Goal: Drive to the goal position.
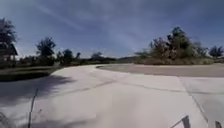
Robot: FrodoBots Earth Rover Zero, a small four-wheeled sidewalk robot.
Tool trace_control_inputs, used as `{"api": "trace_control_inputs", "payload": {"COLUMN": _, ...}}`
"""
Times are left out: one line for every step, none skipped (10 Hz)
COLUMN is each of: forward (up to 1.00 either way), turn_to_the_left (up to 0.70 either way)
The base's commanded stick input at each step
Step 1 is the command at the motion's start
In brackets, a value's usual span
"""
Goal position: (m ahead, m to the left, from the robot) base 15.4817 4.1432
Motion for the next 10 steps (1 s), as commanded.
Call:
{"api": "trace_control_inputs", "payload": {"forward": 0.85, "turn_to_the_left": 0.34}}
{"api": "trace_control_inputs", "payload": {"forward": 0.85, "turn_to_the_left": 0.34}}
{"api": "trace_control_inputs", "payload": {"forward": 0.85, "turn_to_the_left": 0.21}}
{"api": "trace_control_inputs", "payload": {"forward": 0.85, "turn_to_the_left": 0.00}}
{"api": "trace_control_inputs", "payload": {"forward": 0.85, "turn_to_the_left": 0.00}}
{"api": "trace_control_inputs", "payload": {"forward": 0.85, "turn_to_the_left": 0.00}}
{"api": "trace_control_inputs", "payload": {"forward": 0.85, "turn_to_the_left": 0.00}}
{"api": "trace_control_inputs", "payload": {"forward": 0.85, "turn_to_the_left": 0.00}}
{"api": "trace_control_inputs", "payload": {"forward": 0.85, "turn_to_the_left": 0.00}}
{"api": "trace_control_inputs", "payload": {"forward": 0.85, "turn_to_the_left": 0.00}}
